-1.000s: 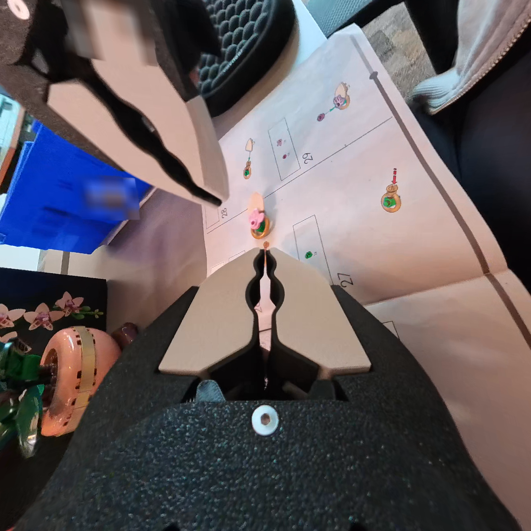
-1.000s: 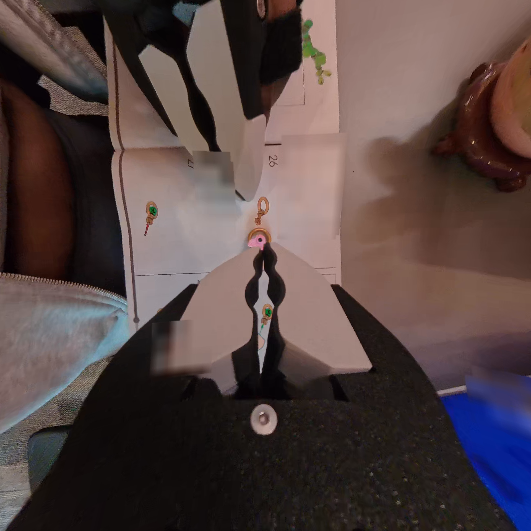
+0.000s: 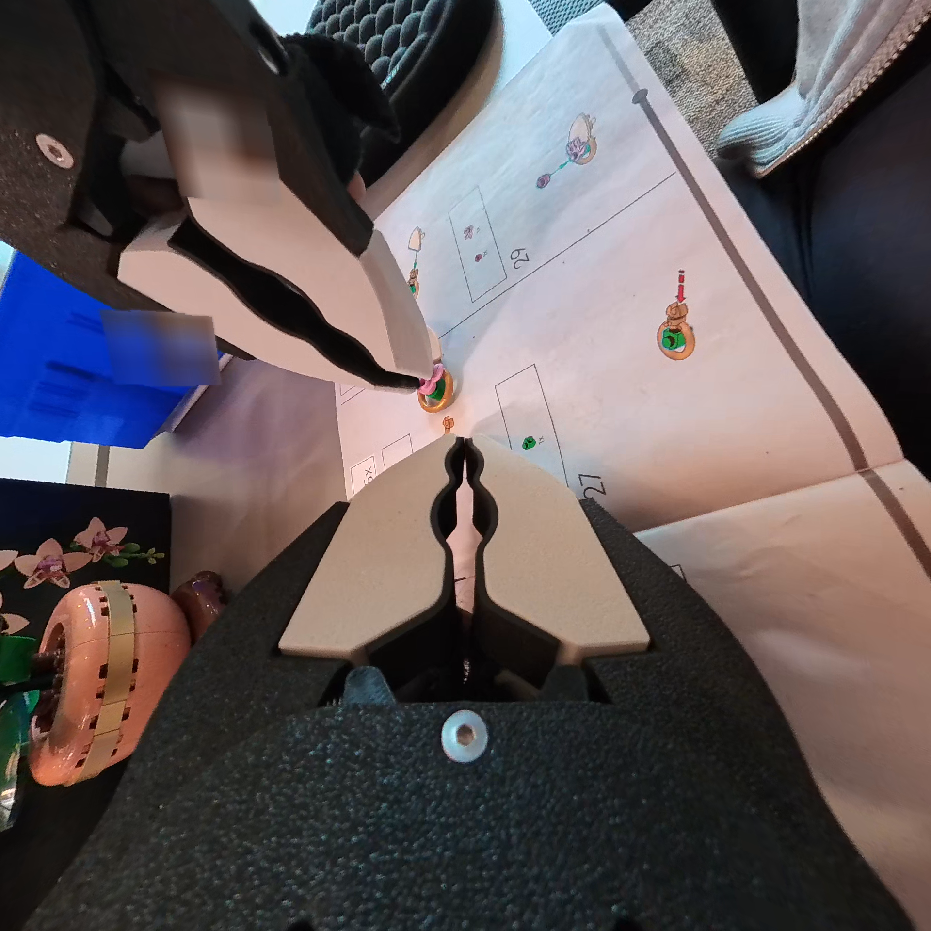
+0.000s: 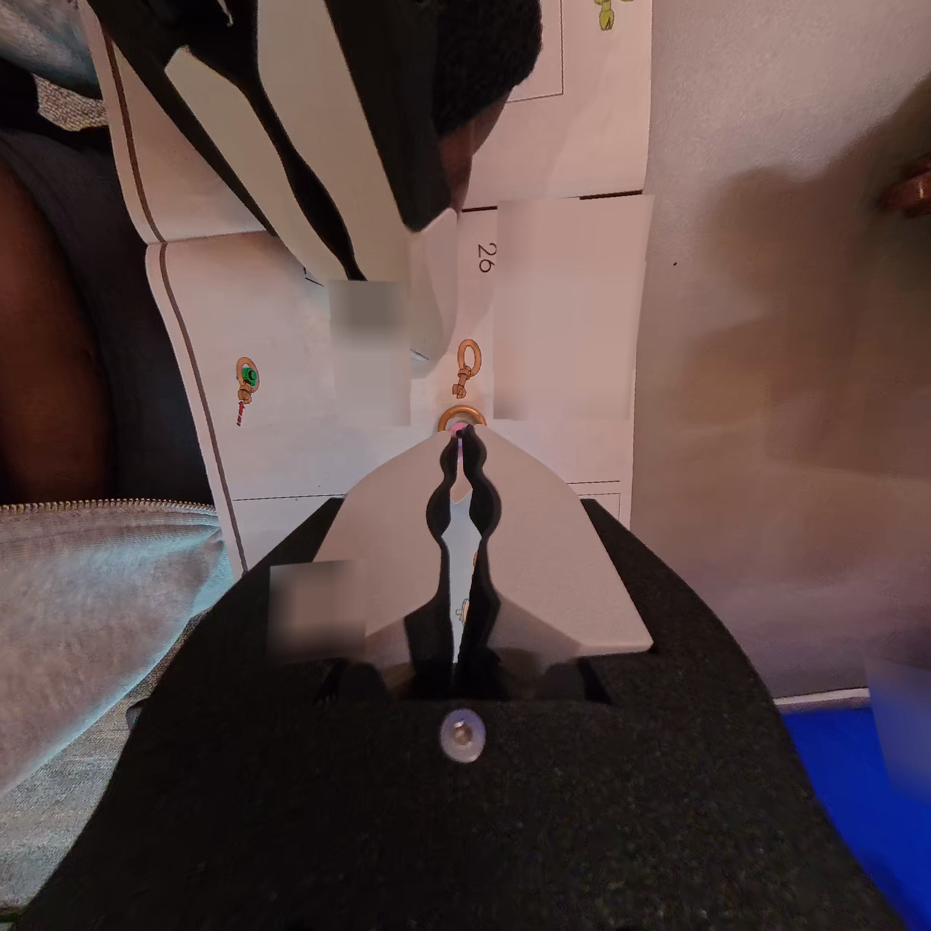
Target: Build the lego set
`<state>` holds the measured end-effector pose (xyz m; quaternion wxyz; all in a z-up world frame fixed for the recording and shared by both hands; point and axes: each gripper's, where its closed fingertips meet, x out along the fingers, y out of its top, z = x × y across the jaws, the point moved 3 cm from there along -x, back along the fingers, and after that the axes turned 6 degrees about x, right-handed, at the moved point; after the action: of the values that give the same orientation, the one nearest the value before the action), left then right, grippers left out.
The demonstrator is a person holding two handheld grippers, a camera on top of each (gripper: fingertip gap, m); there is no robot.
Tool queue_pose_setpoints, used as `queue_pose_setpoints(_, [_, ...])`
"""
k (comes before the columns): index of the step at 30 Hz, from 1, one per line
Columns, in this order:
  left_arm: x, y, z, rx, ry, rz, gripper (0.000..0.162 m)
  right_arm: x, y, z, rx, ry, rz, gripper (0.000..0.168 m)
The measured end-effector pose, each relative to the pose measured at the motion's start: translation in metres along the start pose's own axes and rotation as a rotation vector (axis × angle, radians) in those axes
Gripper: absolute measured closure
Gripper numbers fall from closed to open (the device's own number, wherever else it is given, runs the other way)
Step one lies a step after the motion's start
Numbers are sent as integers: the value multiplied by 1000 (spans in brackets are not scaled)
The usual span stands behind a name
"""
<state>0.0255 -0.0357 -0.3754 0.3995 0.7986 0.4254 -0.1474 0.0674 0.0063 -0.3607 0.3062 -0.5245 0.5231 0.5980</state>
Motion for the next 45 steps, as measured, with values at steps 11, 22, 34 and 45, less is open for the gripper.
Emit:
queue_pose_setpoints(11, [0, 0, 0, 11, 8, -12, 162, 1, 2, -1, 37, -33, -97, 166])
queue_pose_setpoints(22, [0, 0, 0, 12, 13, -14, 162, 2, 5, -1, 55, -38, -204, 166])
queue_pose_setpoints(34, [-1, 1, -3, 8, 23, -26, 161, -10, 6, -6, 56, 29, -144, 149])
queue_pose_setpoints(45, [-15, 22, -9, -213, 84, 58, 159, -26, -37, -15, 112, 53, 75, 147])
